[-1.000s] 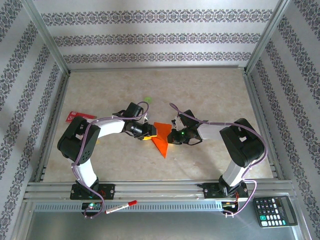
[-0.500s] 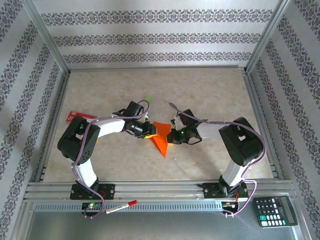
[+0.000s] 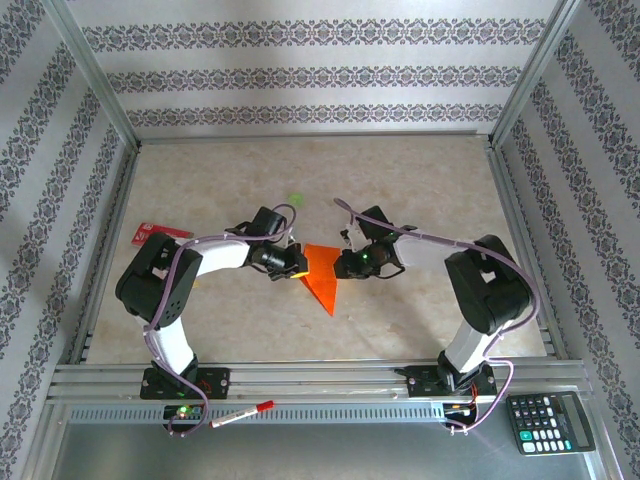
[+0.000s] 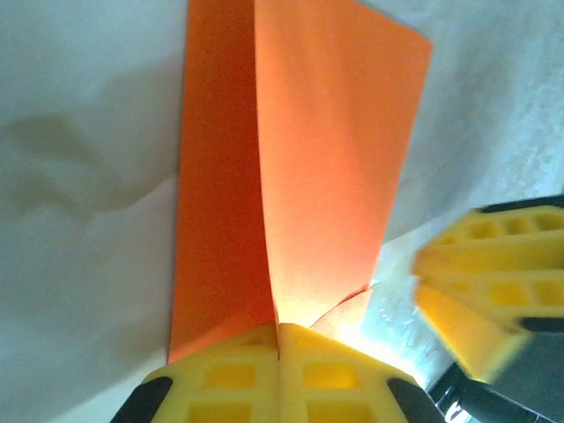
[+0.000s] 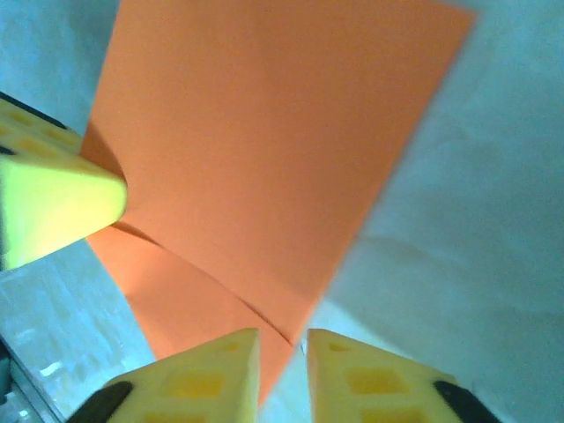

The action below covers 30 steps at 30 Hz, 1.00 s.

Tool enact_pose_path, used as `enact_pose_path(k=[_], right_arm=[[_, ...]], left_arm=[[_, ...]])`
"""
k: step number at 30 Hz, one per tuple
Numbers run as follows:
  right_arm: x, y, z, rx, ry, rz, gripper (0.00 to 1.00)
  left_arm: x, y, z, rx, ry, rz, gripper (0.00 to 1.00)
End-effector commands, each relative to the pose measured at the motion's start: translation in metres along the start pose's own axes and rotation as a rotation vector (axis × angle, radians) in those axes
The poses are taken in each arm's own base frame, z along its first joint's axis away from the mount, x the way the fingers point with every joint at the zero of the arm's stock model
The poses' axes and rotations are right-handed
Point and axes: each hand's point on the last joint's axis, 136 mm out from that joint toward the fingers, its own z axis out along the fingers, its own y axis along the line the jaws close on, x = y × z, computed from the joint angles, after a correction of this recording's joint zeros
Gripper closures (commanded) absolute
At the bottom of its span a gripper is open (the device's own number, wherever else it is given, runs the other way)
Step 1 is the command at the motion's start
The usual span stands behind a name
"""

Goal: Fold a paper plane with a square sheet of paper (pick it up from the middle)
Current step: Fourth fold the wing at the center of the table.

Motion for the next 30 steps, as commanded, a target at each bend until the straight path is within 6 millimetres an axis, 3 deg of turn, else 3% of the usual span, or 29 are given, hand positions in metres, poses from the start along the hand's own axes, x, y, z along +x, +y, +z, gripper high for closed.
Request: enact_pose_path(k=[1,7,14,20,30], right_arm=[[0.002,0.006,-0.022,0.068,-0.052,-0.078,0.75],[0.012,0.043,-0.013,0.084,-0.123,-0.218,0.72],[0.028,0.063,0.008,0.164,-0.195,-0.342,0.68],[0.032,0.065,0.022,0.271,-0.247,-0.378,0.63],[0.023,0.064,0.027,0.439,-0.316,-0.439,0.6]], left_arm=[[0.001,-0.005,-0.012,0.005,-0.062,-0.068,1.0],[0.004,-0.006,-0.017,0.04,-0.092,-0.211,1.0],[0.0,-0.01,-0.033,0.024,-0.141,-0.303,1.0],[-0.002,-0.015,-0.036,0.024,-0.144,-0.335,1.0],[0.0,-0.018,-0.038,0.017,-0.126,-0.338,1.0]])
